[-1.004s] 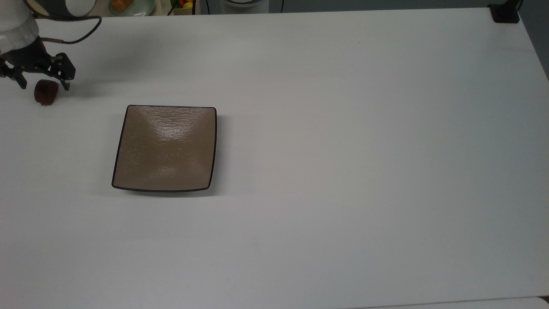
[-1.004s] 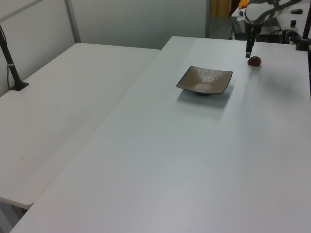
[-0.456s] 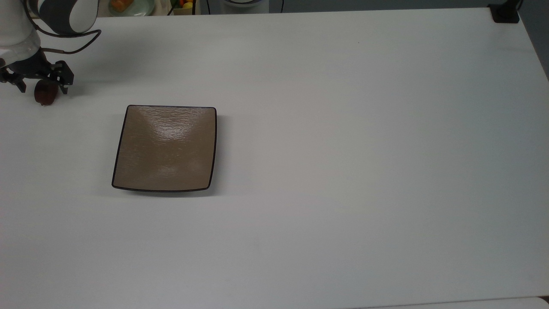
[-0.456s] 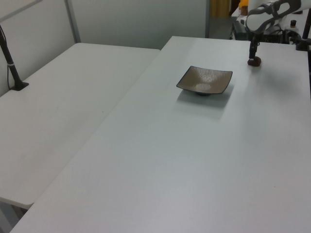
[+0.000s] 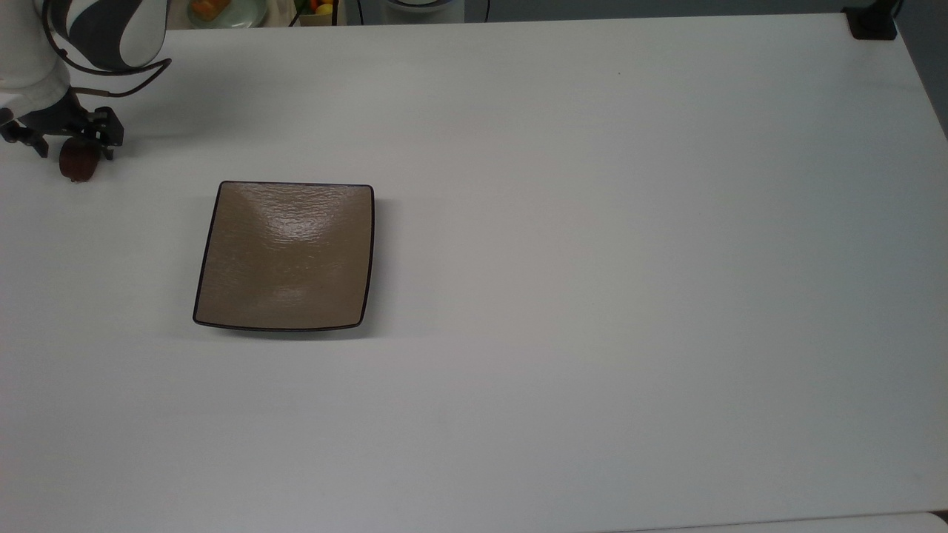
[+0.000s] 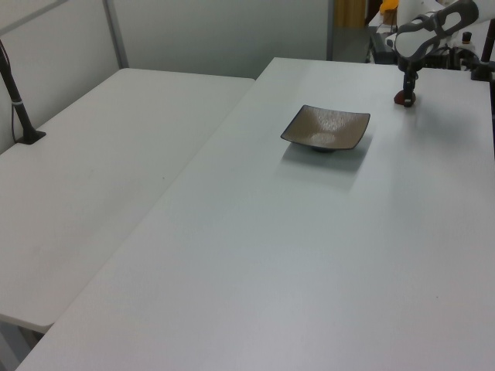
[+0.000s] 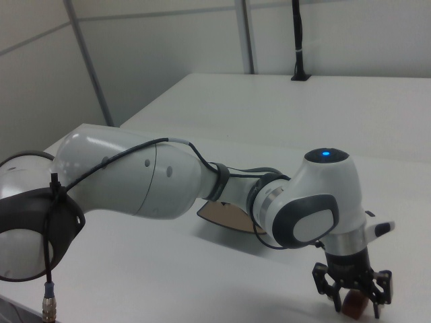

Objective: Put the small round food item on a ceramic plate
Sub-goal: 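Lower the gripper and close it around the dark-red item, then lift the held item and carry it over the brown plate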

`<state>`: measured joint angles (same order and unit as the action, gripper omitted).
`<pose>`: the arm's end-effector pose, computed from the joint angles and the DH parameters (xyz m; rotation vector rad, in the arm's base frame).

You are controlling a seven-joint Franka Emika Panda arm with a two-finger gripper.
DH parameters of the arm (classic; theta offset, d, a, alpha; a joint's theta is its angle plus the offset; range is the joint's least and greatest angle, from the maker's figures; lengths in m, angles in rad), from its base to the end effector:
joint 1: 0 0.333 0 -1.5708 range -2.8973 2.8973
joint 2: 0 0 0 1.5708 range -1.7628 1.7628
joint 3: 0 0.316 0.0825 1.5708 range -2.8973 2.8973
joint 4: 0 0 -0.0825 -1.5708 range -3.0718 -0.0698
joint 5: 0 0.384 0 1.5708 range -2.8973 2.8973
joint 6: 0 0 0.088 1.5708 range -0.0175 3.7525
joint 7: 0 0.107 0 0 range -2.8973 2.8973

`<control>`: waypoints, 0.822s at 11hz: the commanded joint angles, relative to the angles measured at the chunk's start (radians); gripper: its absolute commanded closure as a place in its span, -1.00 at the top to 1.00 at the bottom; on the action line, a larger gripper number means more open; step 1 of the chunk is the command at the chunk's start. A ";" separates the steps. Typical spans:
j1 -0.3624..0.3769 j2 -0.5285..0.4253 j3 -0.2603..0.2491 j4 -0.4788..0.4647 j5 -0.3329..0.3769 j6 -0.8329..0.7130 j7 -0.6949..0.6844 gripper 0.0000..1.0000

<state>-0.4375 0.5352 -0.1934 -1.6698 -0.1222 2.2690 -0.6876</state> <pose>0.5607 -0.3942 0.3067 2.9341 0.2384 -0.0922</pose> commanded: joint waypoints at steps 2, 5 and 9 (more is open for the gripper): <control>0.005 -0.015 0.003 -0.024 -0.016 0.010 -0.012 -0.20; 0.009 -0.017 0.003 -0.021 -0.016 -0.020 -0.015 -0.39; 0.026 -0.060 0.022 0.027 -0.014 -0.187 -0.033 -0.39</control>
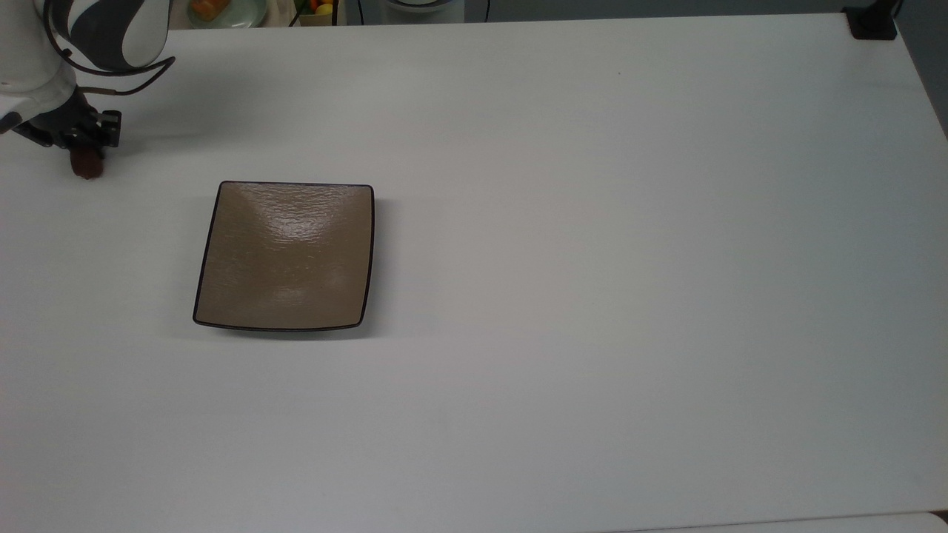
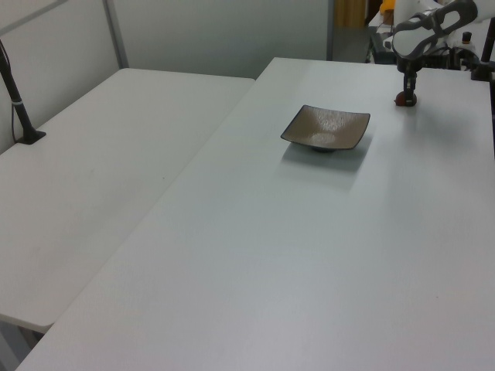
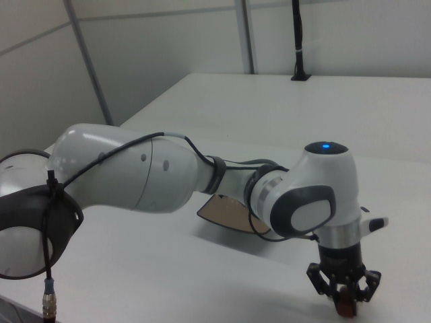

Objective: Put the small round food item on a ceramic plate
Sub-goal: 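Lift the held item and carry it over the brown plate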

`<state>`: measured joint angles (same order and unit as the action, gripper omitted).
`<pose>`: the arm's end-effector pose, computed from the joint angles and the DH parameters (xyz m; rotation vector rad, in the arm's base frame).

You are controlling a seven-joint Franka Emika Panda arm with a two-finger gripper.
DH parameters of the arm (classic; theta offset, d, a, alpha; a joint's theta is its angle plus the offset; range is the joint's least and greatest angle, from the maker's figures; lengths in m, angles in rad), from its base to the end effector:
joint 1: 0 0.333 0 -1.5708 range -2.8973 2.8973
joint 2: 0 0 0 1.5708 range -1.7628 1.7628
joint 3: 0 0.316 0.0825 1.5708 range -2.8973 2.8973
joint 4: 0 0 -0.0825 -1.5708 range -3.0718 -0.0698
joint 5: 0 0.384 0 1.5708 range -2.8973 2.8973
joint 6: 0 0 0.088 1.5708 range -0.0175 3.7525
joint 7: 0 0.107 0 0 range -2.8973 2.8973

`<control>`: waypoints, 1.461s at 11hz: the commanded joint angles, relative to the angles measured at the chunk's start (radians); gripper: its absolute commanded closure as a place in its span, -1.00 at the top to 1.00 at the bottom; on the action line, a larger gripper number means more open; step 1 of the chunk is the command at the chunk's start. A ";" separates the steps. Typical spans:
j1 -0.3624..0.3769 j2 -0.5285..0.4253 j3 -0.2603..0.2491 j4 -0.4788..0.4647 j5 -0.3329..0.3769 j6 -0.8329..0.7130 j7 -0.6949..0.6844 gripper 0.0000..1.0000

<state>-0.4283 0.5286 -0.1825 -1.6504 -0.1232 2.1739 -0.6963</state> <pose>0.5633 -0.3823 0.3108 2.9704 0.2681 -0.1741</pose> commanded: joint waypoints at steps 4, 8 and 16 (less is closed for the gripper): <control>0.083 -0.203 0.011 0.008 -0.003 -0.212 -0.049 -0.39; 0.149 -0.349 0.012 0.008 0.055 -0.373 -0.048 -0.38; 0.190 -0.404 0.181 0.049 0.181 -0.441 0.180 -0.35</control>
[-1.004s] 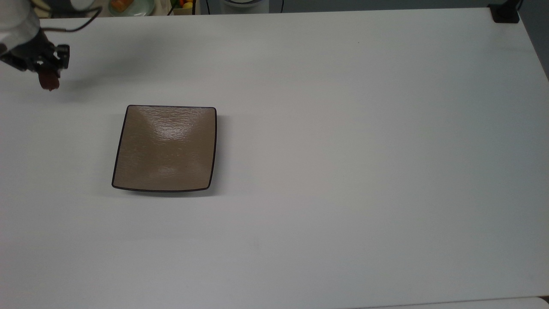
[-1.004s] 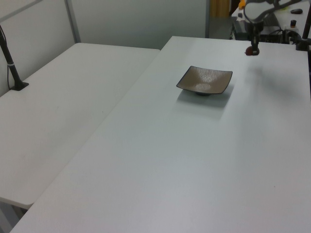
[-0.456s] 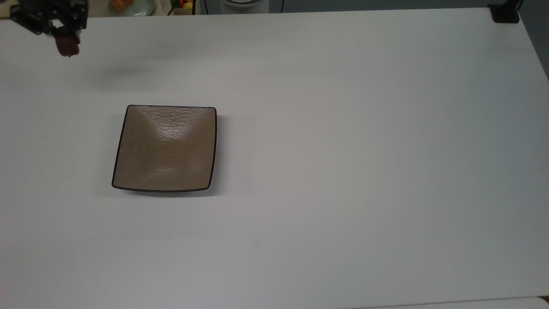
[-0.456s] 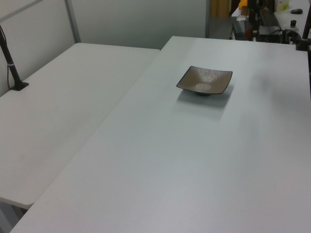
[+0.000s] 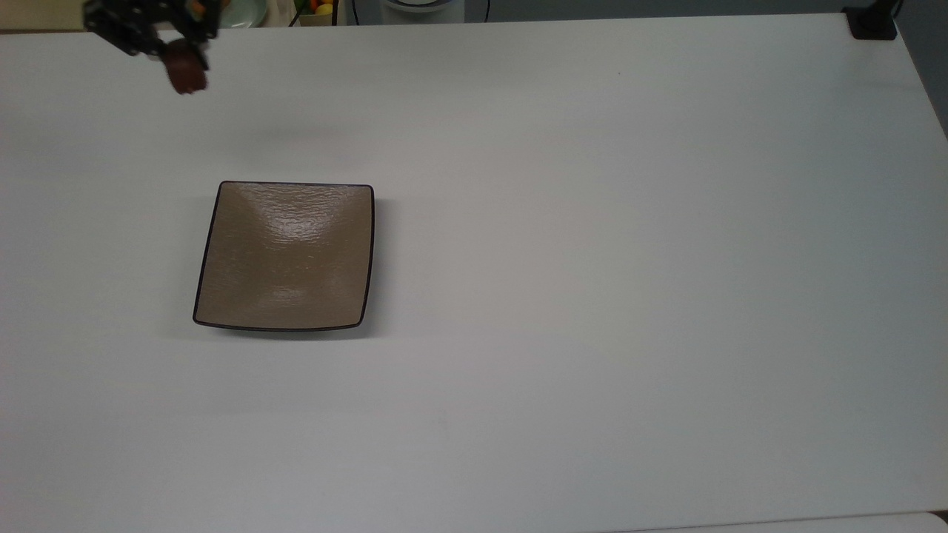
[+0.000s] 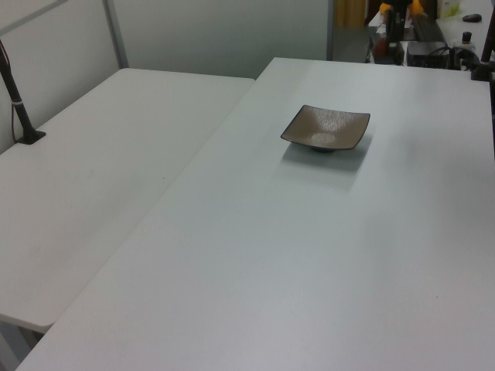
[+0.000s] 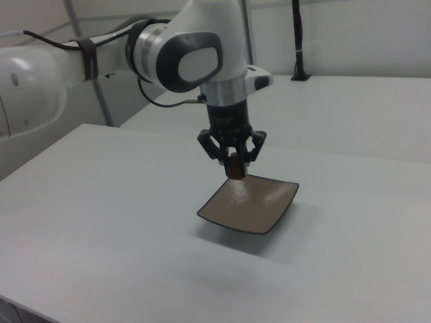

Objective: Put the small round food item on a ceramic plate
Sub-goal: 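Lift the held item and carry it over the brown plate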

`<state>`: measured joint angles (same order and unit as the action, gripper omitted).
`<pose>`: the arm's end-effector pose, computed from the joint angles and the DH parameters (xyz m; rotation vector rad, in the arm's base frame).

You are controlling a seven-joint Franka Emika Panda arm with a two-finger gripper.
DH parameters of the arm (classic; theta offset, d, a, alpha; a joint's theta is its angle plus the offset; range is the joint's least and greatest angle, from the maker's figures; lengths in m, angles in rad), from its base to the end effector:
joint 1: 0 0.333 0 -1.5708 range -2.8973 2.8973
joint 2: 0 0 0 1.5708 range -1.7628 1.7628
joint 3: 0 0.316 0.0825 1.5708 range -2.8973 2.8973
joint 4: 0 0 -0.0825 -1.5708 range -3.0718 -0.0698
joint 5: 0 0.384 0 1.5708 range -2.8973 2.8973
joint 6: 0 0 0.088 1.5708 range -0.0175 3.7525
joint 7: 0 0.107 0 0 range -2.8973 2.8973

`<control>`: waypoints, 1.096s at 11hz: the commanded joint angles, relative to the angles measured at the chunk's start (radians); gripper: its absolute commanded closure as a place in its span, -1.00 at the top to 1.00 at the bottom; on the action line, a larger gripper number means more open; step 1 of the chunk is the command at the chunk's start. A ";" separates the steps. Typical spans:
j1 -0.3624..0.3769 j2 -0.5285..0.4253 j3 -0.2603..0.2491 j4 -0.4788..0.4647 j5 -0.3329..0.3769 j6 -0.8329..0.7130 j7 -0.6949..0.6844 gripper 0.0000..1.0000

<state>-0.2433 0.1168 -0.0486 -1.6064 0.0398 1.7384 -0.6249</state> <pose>0.5765 -0.1679 0.5550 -3.0763 -0.5076 -0.0447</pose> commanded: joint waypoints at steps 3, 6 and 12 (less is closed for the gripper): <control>0.028 0.076 0.067 0.005 0.017 0.129 0.206 -0.32; 0.055 0.168 0.067 -0.007 0.012 0.306 0.218 -0.31; 0.096 0.313 0.067 -0.020 -0.001 0.455 0.290 -0.29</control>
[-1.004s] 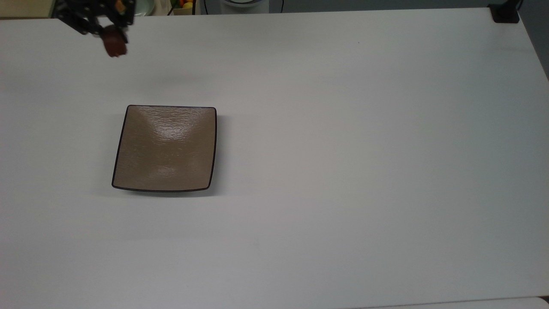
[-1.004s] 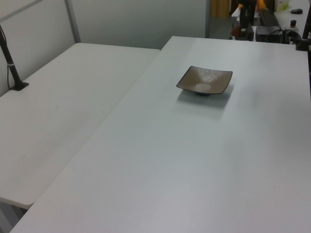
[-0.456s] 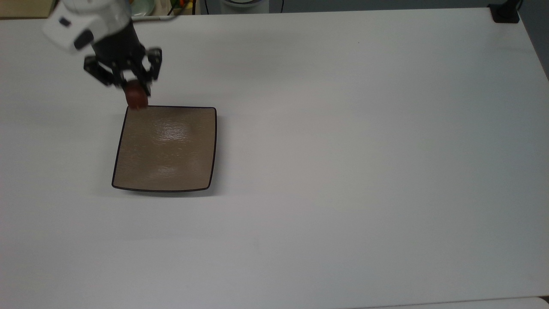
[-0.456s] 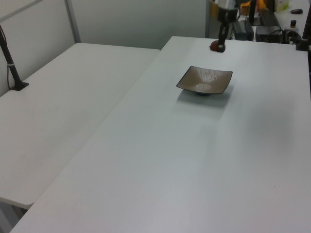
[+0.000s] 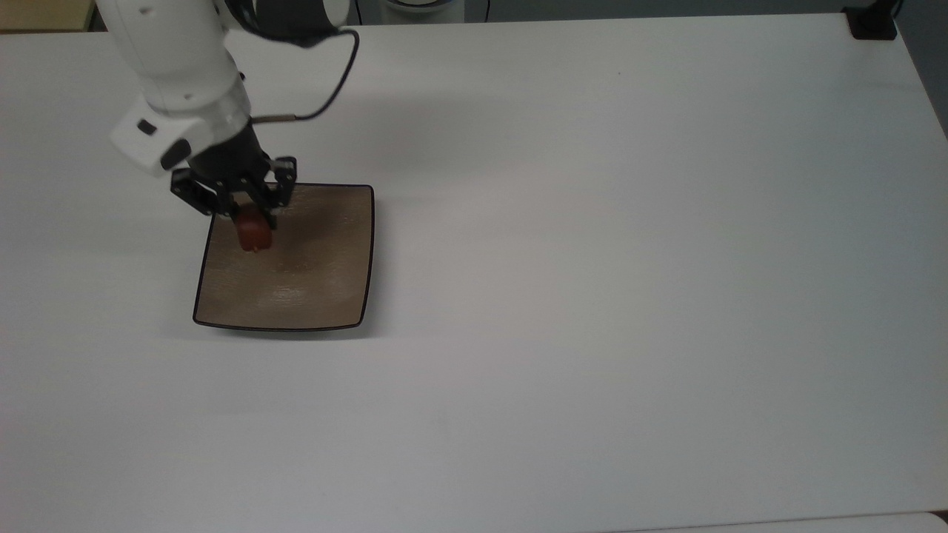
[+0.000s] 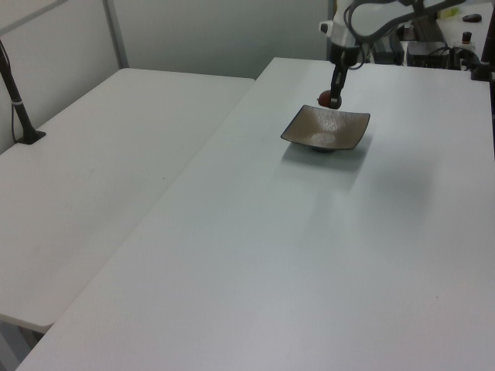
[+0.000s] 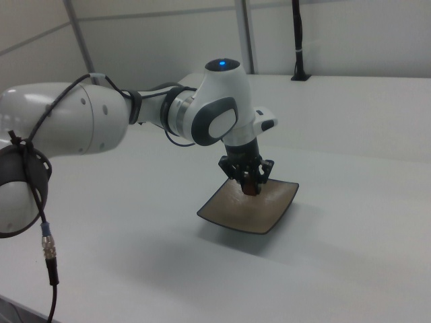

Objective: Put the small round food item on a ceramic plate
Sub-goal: 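Lower the item onto the plate center and open the gripper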

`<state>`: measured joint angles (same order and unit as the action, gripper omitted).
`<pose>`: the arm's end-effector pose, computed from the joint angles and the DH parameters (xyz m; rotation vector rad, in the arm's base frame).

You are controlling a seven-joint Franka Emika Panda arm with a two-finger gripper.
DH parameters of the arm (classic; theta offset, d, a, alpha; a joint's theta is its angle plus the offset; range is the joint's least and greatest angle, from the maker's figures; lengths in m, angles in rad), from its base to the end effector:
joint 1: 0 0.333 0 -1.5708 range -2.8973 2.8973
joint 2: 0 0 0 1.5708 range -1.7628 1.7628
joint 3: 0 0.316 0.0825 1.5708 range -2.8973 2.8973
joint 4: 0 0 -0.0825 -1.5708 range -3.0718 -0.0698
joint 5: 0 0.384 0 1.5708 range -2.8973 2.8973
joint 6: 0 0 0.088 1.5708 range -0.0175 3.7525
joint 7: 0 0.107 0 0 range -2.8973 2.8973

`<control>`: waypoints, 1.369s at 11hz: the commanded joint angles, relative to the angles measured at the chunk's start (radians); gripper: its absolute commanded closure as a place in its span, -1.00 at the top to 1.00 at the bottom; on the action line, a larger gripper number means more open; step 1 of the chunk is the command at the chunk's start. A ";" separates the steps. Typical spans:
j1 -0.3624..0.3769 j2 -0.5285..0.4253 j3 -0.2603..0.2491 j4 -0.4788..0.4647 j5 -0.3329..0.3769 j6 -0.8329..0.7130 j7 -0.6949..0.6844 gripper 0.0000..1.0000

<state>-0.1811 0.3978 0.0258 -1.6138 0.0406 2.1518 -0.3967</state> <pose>0.6748 -0.1061 0.4096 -3.1090 -0.3415 -0.2307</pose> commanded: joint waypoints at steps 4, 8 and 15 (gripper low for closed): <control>0.049 0.084 -0.007 -0.034 -0.011 0.121 0.094 -0.27; 0.049 0.090 -0.007 -0.035 -0.010 0.122 0.094 0.99; 0.052 -0.115 -0.007 -0.015 -0.010 -0.083 0.094 1.00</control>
<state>-0.1402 0.4311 0.0254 -1.6086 0.0395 2.2070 -0.3251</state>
